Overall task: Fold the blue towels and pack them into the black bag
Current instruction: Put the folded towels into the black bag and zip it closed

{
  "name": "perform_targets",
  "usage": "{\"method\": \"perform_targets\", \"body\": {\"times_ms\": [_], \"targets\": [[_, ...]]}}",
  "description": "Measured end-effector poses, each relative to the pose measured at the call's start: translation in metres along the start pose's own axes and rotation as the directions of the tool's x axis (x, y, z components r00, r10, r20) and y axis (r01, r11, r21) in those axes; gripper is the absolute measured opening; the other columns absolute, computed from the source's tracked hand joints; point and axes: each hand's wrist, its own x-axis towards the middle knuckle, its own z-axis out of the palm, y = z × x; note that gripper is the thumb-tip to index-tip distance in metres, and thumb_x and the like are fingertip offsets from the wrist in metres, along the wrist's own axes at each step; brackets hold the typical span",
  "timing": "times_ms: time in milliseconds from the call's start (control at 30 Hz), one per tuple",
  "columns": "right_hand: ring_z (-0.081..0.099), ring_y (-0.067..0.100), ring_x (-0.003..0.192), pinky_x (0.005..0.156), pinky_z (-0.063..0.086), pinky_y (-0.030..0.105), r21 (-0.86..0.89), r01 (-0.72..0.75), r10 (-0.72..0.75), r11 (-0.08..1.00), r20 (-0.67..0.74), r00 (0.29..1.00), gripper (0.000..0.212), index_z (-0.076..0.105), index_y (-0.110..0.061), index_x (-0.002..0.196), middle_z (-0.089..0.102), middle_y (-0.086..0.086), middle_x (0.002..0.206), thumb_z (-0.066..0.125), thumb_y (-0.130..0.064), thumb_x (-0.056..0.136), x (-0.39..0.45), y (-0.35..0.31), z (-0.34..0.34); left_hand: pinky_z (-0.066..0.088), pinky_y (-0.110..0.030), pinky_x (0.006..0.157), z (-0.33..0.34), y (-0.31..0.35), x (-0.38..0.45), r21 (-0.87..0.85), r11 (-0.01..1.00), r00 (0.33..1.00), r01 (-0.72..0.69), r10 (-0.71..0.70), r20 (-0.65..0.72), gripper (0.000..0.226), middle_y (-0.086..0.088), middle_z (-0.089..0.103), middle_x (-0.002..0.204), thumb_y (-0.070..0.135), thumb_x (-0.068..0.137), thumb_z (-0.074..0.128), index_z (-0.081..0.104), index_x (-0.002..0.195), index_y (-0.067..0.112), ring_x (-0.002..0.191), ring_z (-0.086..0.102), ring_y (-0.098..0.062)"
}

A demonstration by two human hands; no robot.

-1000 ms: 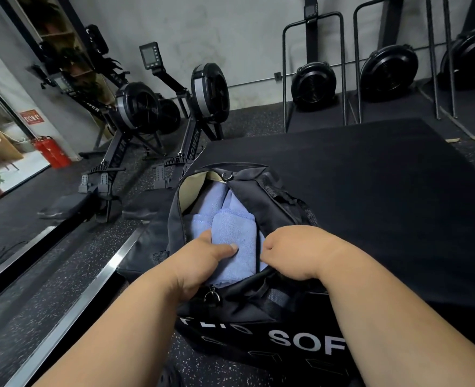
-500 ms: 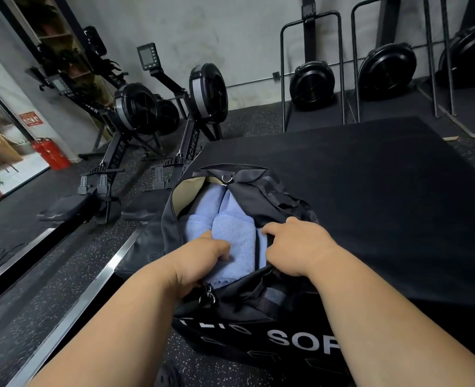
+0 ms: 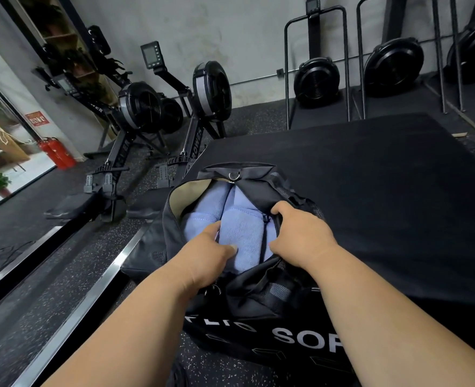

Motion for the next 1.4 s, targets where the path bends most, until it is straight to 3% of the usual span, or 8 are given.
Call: {"method": "perform_targets", "body": {"times_ms": [100,233,467,633,900,1067,1267,1400], "targets": [[0.055,0.019,0.088,0.073,0.041,0.033,0.106,0.013,-0.011,0.994,-0.028,1.000,0.056,0.048,-0.037,0.138,0.056,-0.014,0.084,0.064,-0.019,0.088,0.002,0.003,-0.003,0.045,-0.026,0.079,0.001,-0.003,-0.002,0.250,0.968,0.994,-0.030,0.054,-0.092,0.053,0.006,0.069,0.110,0.034,0.102,0.057,0.046,0.154,0.034,0.103,0.065,-0.021],[0.063,0.016,0.076,0.072,0.053,0.038,0.338,0.032,-0.003,0.940,-0.086,0.996,0.051,0.055,-0.044,0.126,0.066,-0.002,0.072,0.061,-0.016,0.084,0.003,0.005,-0.006,0.051,-0.034,0.091,0.001,-0.011,0.002,0.412,0.911,0.971,-0.030,0.124,-0.203,0.054,0.001,0.074,0.122,0.041,0.097,0.061,0.049,0.149,0.036,0.115,0.065,-0.025],[0.065,0.018,0.072,0.077,0.058,0.044,0.417,0.089,-0.073,0.905,-0.053,0.996,0.051,0.056,-0.044,0.124,0.070,0.006,0.076,0.059,-0.010,0.086,0.004,0.009,-0.005,0.050,-0.034,0.070,-0.004,-0.009,-0.006,0.533,0.839,0.890,-0.112,0.324,-0.322,0.019,0.010,0.066,0.086,0.049,0.089,0.068,0.061,0.090,0.032,0.081,0.063,-0.017],[0.065,0.017,0.066,0.071,0.059,0.039,0.465,0.083,-0.082,0.881,-0.023,0.996,0.052,0.058,-0.045,0.121,0.071,0.003,0.078,0.059,-0.008,0.085,0.007,0.013,-0.007,0.057,-0.031,0.082,-0.011,-0.005,-0.015,0.559,0.806,0.969,-0.192,0.245,-0.020,0.015,0.018,0.072,0.086,0.045,0.098,0.062,0.074,0.102,0.037,0.085,0.067,-0.006],[0.058,0.003,0.055,0.056,0.045,0.025,0.511,0.076,-0.083,0.856,-0.010,0.996,0.052,0.059,-0.042,0.126,0.067,-0.006,0.076,0.059,-0.007,0.088,0.007,0.014,-0.008,0.048,-0.020,0.096,-0.016,-0.006,-0.007,0.470,0.826,0.921,-0.311,0.384,-0.065,0.025,0.016,0.073,0.118,0.029,0.102,0.061,0.076,0.120,0.035,0.107,0.065,-0.002],[0.058,0.002,0.057,0.055,0.046,0.027,0.511,0.097,-0.106,0.854,-0.011,0.994,0.052,0.058,-0.044,0.125,0.064,-0.012,0.074,0.059,-0.006,0.090,0.006,0.017,-0.011,0.039,-0.022,0.114,-0.015,-0.002,0.002,0.529,0.771,0.935,-0.354,0.312,0.171,0.035,0.014,0.061,0.146,0.030,0.101,0.064,0.070,0.135,0.034,0.131,0.057,-0.004],[0.054,0.002,0.057,0.050,0.046,0.018,0.548,0.145,-0.157,0.823,-0.026,0.987,0.053,0.056,-0.041,0.132,0.063,0.003,0.082,0.061,-0.004,0.093,0.004,0.021,-0.016,0.050,-0.027,0.072,-0.025,-0.005,-0.014,0.512,0.806,0.947,-0.297,0.316,0.054,0.007,0.019,0.070,0.082,0.044,0.095,0.069,0.067,0.094,0.038,0.075,0.064,0.002],[0.053,0.007,0.060,0.057,0.049,0.022,0.576,0.172,-0.188,0.799,-0.032,0.982,0.054,0.055,-0.040,0.135,0.062,-0.002,0.080,0.064,-0.005,0.095,0.005,0.022,-0.016,0.052,-0.035,0.071,-0.023,-0.018,-0.037,0.279,0.913,0.953,-0.299,0.269,0.141,0.017,0.010,0.068,0.072,0.042,0.105,0.056,0.064,0.094,0.032,0.062,0.056,-0.007]]}}
